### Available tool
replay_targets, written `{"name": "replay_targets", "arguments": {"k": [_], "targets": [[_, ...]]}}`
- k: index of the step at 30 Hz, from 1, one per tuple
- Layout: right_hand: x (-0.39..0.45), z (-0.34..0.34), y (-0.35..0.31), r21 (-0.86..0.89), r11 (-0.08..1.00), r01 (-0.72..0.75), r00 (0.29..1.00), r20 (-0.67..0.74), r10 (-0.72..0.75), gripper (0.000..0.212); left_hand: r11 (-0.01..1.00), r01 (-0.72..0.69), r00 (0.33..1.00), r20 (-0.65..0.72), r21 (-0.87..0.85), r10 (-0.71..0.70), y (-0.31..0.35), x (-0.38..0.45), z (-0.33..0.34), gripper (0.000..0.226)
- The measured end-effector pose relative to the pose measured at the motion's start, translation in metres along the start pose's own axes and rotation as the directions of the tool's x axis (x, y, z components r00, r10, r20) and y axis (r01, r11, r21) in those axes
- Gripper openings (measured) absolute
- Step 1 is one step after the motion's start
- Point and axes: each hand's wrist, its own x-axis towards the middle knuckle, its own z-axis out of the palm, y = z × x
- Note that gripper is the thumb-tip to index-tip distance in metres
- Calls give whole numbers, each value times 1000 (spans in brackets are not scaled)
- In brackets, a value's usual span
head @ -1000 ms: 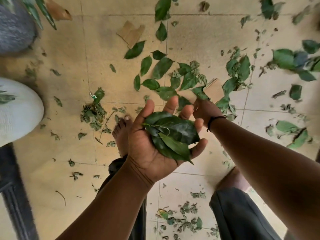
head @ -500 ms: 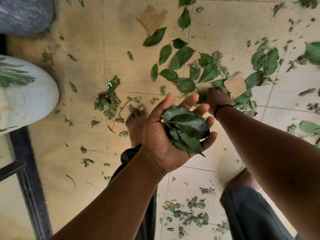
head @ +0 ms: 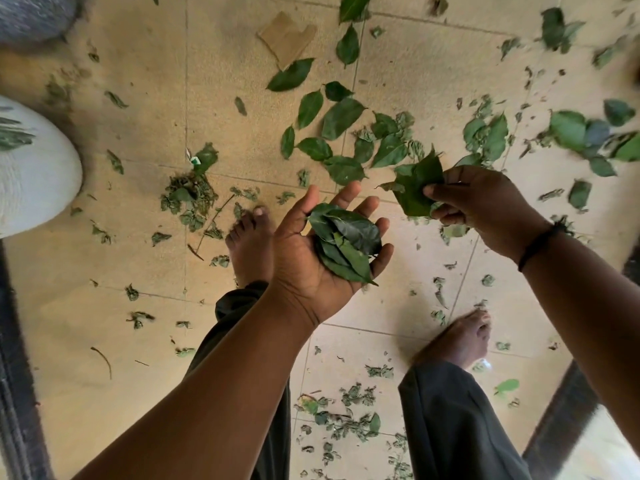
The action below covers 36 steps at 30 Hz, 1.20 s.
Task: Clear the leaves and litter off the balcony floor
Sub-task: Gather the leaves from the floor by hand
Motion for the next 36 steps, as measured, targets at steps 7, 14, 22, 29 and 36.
{"name": "replay_targets", "arguments": {"k": [7, 14, 22, 29, 36], "targets": [[-82, 23, -56, 269, 959, 93, 961, 228, -157, 10, 997, -37, 998, 54, -67, 41, -4, -4, 10, 46], [-119, 49, -62, -338, 893, 298, 954, 130, -269, 8, 989, 53, 968, 252, -136, -17, -2, -9, 10, 43], [-134, 43, -66, -404, 850, 338, 941, 137, -309, 6, 993, 64, 965, 258, -97, -37, -3, -14, 9, 41], [-126, 50, -76, -547, 760, 352, 935, 176, -307, 31, 984, 137, 956, 275, -114, -101, 6, -15, 8, 44], [-21, 54, -67, -141, 968, 208, 908, -340, -245, 31, 980, 178, 938, 318, -91, -141, 30, -17, 13, 45]]}}
